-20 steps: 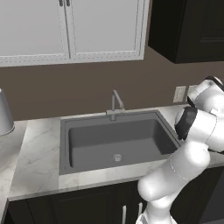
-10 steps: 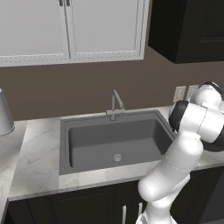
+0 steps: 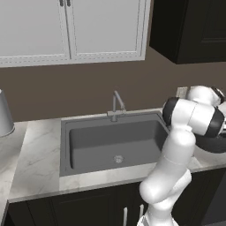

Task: Dump the garlic from the pot into the sink. Then turn on the water and wash the garlic. Then turn off the water and put the garlic back in the pot.

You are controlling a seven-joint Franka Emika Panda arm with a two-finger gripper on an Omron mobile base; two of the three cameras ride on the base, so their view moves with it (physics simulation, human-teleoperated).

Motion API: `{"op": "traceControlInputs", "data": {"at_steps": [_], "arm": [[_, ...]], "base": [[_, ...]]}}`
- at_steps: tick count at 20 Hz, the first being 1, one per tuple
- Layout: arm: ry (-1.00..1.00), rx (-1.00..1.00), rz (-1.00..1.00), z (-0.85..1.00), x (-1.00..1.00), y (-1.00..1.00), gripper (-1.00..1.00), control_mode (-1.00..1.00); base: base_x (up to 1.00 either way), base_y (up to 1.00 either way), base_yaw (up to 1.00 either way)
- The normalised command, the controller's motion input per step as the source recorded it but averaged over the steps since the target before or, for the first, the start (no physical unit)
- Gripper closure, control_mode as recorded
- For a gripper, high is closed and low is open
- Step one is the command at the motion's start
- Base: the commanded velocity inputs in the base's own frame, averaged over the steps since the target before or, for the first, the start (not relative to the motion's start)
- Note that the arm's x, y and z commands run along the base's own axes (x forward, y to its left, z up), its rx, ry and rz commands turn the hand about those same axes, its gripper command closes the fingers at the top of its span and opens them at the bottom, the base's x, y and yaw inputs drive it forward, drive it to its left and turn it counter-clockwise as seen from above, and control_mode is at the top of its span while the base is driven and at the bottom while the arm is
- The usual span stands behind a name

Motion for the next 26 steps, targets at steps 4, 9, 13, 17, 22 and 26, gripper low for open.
{"op": "traceControlInputs", "data": {"at_steps": [4, 9, 13, 17, 22, 26], "arm": [[0.0, 0.02, 0.0, 0.0, 0.29, -0.24, 1.0, -1.0], [0.0, 0.02, 0.0, 0.0, 0.38, -0.27, 1.0, -1.0], [0.04, 0.06, 0.0, 0.0, 0.45, -0.27, 1.0, -1.0], [0.07, 0.09, 0.0, 0.0, 0.47, -0.28, 1.0, -1.0], [0.11, 0.14, 0.0, 0.0, 0.48, -0.25, 1.0, -1.0], [0.11, 0.13, 0.0, 0.0, 0.22, -0.18, 1.0, -1.0]], "base": [[0.0, 0.0, 0.0], [0.0, 0.0, 0.0], [0.0, 0.0, 0.0], [0.0, 0.0, 0.0], [0.0, 0.0, 0.0], [0.0, 0.0, 0.0]]}}
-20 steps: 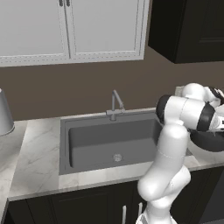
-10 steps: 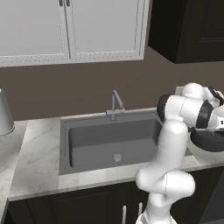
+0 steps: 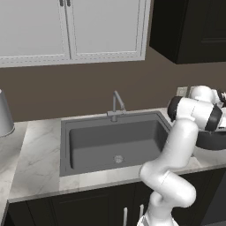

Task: Dump the garlic from the pot into the sink. Then turn on the water and wash the garlic. Then turn off the water and put the garlic back in the pot.

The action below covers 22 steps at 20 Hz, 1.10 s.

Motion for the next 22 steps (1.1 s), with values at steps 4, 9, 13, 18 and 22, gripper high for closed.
{"op": "traceControlInputs", "data": {"at_steps": [4, 9, 13, 18, 22], "arm": [[0.07, 0.07, 0.0, 0.04, 0.01, -0.04, -1.0, -1.0], [0.0, 0.02, 0.0, 0.3, -0.04, -0.21, -1.0, -1.0], [0.0, 0.01, -0.02, 0.43, -0.26, -0.26, -1.0, -1.0], [0.0, 0.02, -0.03, 0.4, -0.12, -0.09, -1.0, -1.0], [0.0, 0.04, -0.03, 0.65, -0.04, 0.0, -1.0, -1.0]], "base": [[0.0, 0.0, 0.0], [0.0, 0.0, 0.0], [0.0, 0.0, 0.0], [0.0, 0.0, 0.0], [0.0, 0.0, 0.0]]}}
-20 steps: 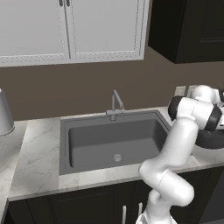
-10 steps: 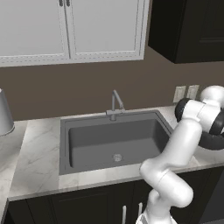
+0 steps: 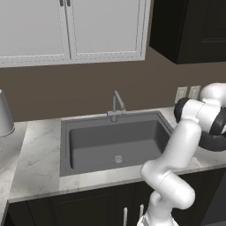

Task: Dump the garlic from the pot into the sink. Then turn on the water and wash the garlic. Then turn off the water and put the garlic back in the pot.

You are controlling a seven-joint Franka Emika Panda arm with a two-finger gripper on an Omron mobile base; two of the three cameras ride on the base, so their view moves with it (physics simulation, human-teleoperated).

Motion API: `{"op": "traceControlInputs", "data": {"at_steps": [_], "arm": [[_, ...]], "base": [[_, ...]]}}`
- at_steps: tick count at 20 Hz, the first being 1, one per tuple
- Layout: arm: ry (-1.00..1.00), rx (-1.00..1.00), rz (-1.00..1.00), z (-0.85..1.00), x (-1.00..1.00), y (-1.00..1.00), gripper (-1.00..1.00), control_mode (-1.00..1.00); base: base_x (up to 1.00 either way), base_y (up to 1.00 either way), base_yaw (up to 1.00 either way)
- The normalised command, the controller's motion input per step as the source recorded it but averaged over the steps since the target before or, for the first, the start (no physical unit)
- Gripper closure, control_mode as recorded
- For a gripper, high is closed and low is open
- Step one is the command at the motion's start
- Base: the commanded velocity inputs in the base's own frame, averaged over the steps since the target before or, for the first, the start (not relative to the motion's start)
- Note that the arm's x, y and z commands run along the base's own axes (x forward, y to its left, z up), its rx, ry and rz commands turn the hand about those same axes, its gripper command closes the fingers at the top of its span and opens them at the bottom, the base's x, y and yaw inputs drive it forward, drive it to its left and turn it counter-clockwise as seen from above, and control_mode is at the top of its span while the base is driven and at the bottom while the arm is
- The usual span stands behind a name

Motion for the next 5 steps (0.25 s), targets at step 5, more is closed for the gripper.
{"op": "traceControlInputs", "data": {"at_steps": [5], "arm": [[0.0, 0.07, -0.04, 0.88, -0.36, 0.04, -1.0, -1.0]], "base": [[0.0, 0.0, 0.0]]}}
